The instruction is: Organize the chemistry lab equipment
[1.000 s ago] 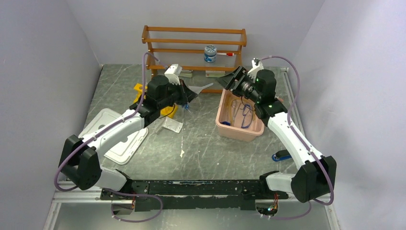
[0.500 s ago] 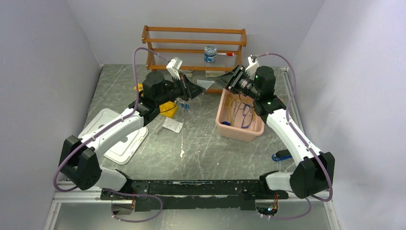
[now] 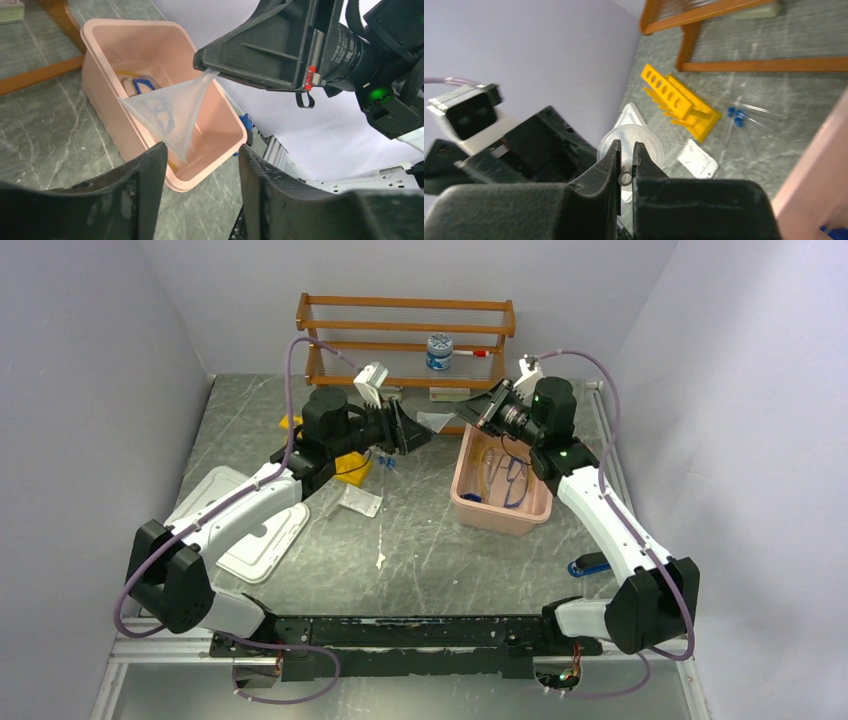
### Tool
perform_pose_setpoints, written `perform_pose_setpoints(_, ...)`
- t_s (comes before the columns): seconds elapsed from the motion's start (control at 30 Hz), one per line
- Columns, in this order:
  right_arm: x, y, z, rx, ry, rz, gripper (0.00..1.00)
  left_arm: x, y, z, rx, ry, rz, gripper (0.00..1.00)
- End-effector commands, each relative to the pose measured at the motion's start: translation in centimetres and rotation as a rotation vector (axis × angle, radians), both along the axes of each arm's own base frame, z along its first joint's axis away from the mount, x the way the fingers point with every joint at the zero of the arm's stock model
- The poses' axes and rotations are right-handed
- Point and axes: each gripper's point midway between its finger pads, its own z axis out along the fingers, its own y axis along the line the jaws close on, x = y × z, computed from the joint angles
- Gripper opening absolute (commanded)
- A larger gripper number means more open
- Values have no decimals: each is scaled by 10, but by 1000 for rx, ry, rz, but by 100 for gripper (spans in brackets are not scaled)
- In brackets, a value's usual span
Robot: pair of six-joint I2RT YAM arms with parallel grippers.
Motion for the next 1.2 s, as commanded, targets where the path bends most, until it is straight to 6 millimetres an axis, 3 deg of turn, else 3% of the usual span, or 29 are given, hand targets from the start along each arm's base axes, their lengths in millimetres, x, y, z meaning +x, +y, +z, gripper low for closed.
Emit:
perform_pose_setpoints(0.0, 12, -25, -3, -133, -21, -79, 0, 0, 2, 11, 66, -59, -14, 67)
perform_pose_setpoints(0.2, 17, -83, -33, -486, 39, -229, 0, 4, 12, 18, 106, -130, 31, 74)
perform_pose_setpoints(0.43, -4, -153, -83, -865, 178, -360, 0, 12, 9, 5, 131, -114, 43, 72)
perform_pose_setpoints(0.9, -40, -165, -196, -1028, 556, -229, 0, 24, -6, -30, 193, -65, -15, 69)
perform_pose_setpoints(1.17, -46, -176, -221, -1103, 645, -249, 3, 27, -3, -42, 224, -46, 3, 69)
